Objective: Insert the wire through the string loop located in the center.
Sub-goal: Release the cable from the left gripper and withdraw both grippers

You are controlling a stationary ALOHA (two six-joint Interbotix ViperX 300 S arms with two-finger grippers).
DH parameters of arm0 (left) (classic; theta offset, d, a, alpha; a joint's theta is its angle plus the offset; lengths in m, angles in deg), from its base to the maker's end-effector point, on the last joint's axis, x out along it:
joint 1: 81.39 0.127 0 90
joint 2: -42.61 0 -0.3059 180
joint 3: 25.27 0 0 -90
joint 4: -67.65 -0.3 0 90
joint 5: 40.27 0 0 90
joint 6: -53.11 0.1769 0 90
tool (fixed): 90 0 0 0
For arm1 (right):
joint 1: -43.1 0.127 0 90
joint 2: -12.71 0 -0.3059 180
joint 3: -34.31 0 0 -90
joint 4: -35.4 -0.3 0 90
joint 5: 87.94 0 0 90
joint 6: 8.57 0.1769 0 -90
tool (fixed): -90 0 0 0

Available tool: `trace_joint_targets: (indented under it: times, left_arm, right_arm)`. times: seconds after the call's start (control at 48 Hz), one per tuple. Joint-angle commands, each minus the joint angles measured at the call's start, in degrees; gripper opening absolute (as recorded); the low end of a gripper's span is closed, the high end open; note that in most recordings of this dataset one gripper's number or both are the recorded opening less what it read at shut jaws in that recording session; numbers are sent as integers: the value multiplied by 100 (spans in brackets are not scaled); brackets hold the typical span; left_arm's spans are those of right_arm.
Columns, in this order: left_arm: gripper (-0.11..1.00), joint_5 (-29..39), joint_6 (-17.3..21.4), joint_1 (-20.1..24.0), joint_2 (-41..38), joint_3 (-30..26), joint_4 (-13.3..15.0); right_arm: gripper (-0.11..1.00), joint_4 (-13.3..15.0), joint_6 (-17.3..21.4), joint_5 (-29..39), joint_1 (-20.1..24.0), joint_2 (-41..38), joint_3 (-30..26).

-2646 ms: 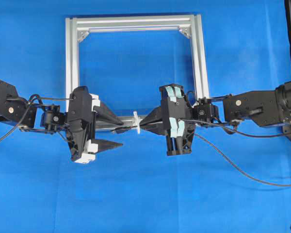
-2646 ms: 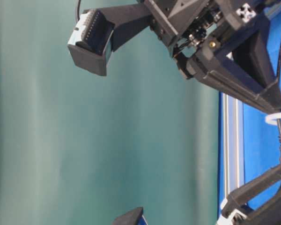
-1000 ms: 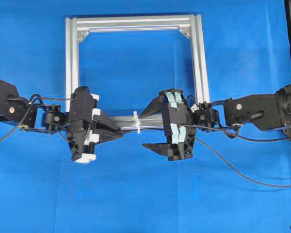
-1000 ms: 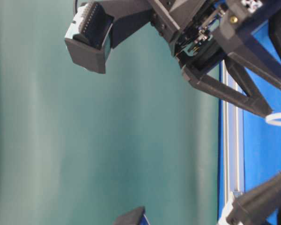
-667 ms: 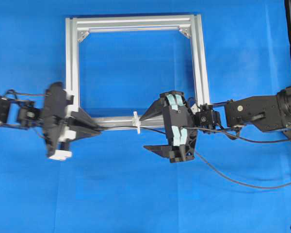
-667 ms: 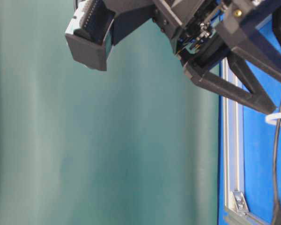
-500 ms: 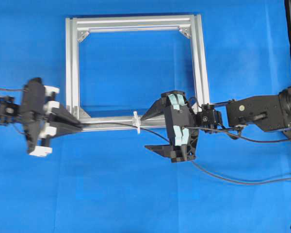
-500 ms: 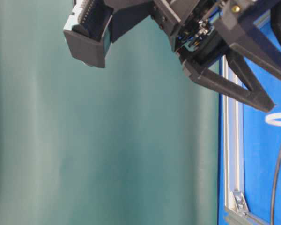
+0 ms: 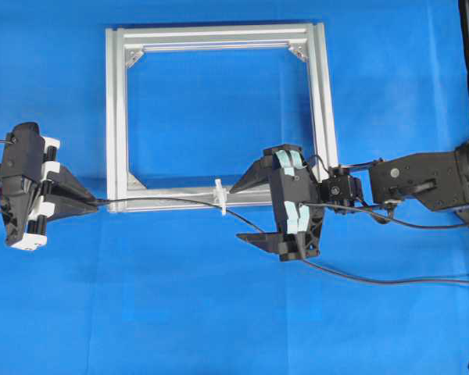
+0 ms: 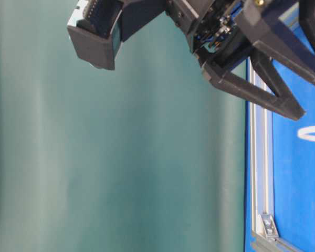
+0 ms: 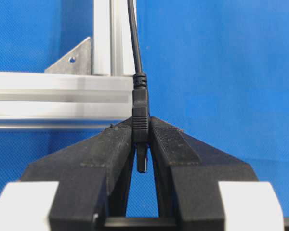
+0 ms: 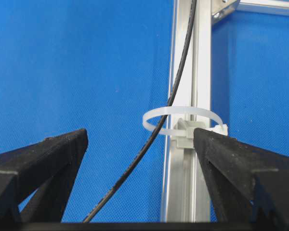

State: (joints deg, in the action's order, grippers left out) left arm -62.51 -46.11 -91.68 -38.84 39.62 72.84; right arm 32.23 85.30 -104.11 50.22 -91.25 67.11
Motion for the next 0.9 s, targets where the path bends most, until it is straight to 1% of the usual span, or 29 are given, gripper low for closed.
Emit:
trace_joint_targets:
  times: [0.0,0.146,0.188,0.229,0.271,0.292,0.396,0.438,0.479,0.604,0.75,0.875]
  left_arm:
    - [8,-9,9,-9,62,-44,-9]
    - [9,-18,9,18,53,-53,-9]
    - [12,-18,0,35,53,-62,-9]
    - [21,-18,-9,35,62,-62,-9]
    - [33,-26,-9,35,62,-53,-18]
    - [41,-18,-9,35,62,-62,-9]
    - [72,9,26,62,53,-53,-9]
    - [81,18,26,79,62,-53,-9]
    - [87,18,26,97,62,-53,-9]
    - [82,18,26,123,70,-62,-9]
    - [83,53,35,132,158,-132,-9]
    - [83,220,44,176,387,-246,-9]
  right_arm:
    - [92,9,-9,-35,9,167,-35]
    - [92,9,-9,-35,9,167,-53]
    - [92,9,-9,-18,9,176,-53]
    - [92,9,-9,-18,9,176,-53]
    - [92,9,-9,-26,18,185,-53]
    - [92,9,-9,-18,9,193,-44]
    - [92,9,0,-18,18,229,-26]
    - [92,18,0,-18,18,246,-18]
    - [92,9,0,-18,18,264,-18]
    - [92,18,-9,70,9,343,-35]
    - [92,26,-9,396,9,615,-88]
    - [92,26,-18,659,9,879,-123]
